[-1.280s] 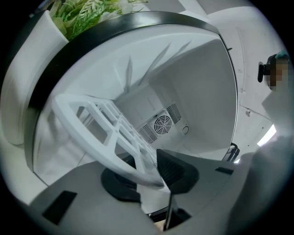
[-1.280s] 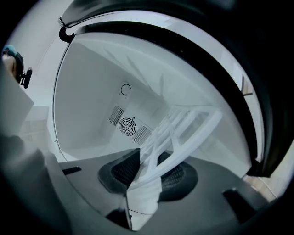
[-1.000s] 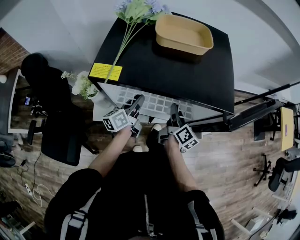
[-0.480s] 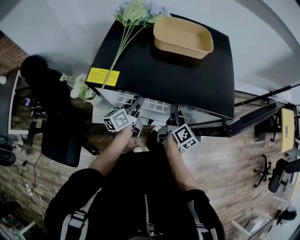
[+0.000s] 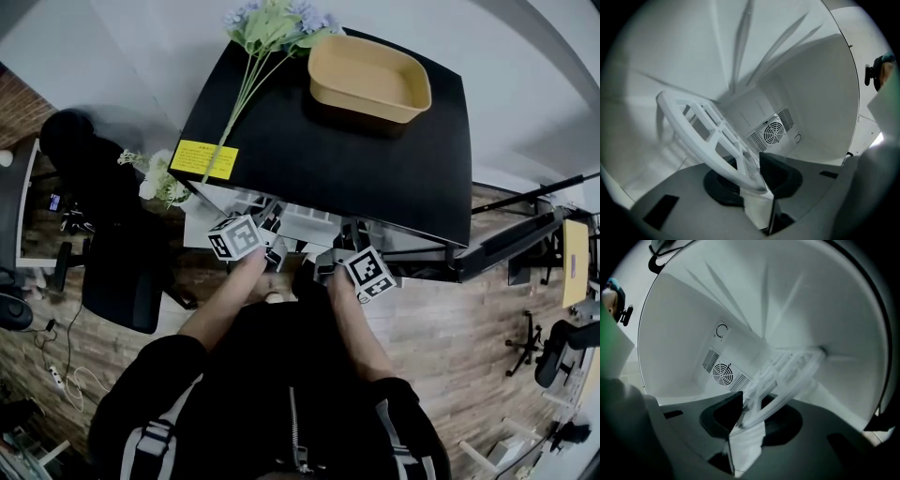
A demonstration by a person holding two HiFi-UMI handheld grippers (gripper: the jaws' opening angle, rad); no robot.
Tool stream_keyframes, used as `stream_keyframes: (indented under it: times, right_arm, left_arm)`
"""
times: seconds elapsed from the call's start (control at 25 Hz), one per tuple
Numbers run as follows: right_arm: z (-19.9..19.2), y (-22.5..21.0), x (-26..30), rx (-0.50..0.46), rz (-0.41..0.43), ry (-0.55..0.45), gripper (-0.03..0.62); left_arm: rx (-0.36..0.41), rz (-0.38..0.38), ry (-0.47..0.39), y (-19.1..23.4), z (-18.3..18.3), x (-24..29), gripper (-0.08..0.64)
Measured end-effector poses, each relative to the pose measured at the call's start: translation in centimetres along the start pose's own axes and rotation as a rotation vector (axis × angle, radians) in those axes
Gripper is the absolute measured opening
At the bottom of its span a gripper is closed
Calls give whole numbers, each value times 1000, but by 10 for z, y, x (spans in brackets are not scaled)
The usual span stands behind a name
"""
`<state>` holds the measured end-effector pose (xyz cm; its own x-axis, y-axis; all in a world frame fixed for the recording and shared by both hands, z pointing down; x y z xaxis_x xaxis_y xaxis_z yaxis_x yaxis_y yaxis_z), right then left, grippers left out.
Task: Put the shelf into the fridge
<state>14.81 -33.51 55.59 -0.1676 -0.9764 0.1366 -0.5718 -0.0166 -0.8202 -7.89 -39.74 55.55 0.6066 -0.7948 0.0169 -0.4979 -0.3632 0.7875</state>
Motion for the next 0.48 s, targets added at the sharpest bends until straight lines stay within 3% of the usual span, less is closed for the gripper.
stream_keyframes:
  times: [0.48]
  right_arm:
    - [1,1,3,8,7,-5,123]
  left_arm:
    - [9,-8,3,0,2,4,117]
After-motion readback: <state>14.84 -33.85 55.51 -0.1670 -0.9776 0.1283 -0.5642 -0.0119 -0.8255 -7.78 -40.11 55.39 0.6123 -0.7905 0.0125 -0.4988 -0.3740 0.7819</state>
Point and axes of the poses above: the fingertips, and each gripper's own axes: x forward along the fingers, y to its left, z out of its top, the point moved 6 cm from there along -x, backward along the fingers, and after that the axes turned 3 degrees about x, right-handed, at the moved point
